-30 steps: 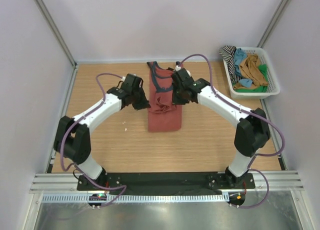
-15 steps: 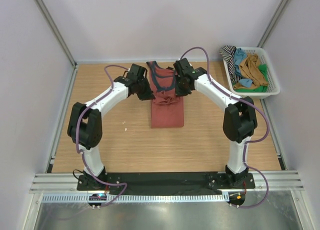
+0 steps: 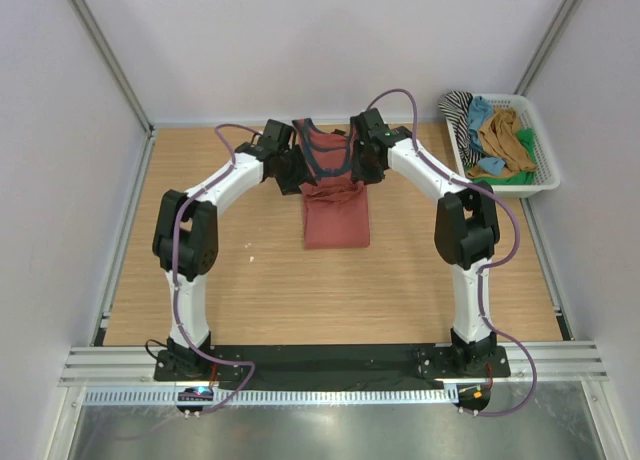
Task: Fold and stack the tank tops
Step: Fold the tank top
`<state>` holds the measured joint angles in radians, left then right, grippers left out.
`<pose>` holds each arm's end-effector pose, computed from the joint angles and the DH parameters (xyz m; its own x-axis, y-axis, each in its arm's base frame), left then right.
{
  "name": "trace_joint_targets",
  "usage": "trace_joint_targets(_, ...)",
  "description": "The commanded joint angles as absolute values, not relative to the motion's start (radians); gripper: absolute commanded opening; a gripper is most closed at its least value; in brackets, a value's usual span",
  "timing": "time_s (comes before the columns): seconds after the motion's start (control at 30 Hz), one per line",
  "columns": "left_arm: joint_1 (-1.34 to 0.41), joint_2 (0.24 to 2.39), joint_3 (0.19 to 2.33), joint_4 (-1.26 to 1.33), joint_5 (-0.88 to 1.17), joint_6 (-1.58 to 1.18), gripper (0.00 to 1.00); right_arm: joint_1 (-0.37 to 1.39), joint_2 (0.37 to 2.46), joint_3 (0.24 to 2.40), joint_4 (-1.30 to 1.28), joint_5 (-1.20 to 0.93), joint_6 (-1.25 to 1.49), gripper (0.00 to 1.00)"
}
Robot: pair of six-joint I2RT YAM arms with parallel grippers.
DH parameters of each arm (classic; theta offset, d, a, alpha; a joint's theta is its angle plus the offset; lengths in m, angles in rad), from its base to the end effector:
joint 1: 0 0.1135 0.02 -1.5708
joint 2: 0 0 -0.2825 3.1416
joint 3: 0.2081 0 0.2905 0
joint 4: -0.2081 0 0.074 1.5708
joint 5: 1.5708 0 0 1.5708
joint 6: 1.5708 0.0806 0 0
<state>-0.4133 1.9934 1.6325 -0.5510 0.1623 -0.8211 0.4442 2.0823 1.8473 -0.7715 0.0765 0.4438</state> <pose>0.4682 -0.2196 0.2055 -0.8498 -0.4160 -0.3237 -0.1981 0.8212 -0.5352 0.4823 0.2227 0.2216 -0.8572 0.0662 -0.5107 -0.0260 0.9849 0.1713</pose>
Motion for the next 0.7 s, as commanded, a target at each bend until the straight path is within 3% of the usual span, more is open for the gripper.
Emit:
trace_joint_targets(0.0,-0.399,2.061,1.701,-0.577,0.16,-0.816,0.53,0.417,2.137,1.902,-0.759,0.118,0.429,0.4)
trace_joint_targets(0.13,-0.39,2.002,1.63,-0.558,0.114,-0.799,0.67,0.416,2.082,1.813,-0.701,0.141,0.44,0.7)
trace_joint_targets(0.2,-0.391,1.933,1.579,-0.528,0.101,-0.79,0.72,0.41,2.028,1.703,-0.62,0.149,0.449,0.75)
trace_joint_targets(0.5,-0.428,1.735,1.266,-0.416,0.146,-0.799,0.72,0.351,1.752,1.335,-0.333,0.014,0.476,0.79)
trace_joint_targets(0.67,-0.489,1.695,1.207,-0.399,0.137,-0.805,0.7,0.344,1.678,1.246,-0.232,-0.096,0.463,0.79)
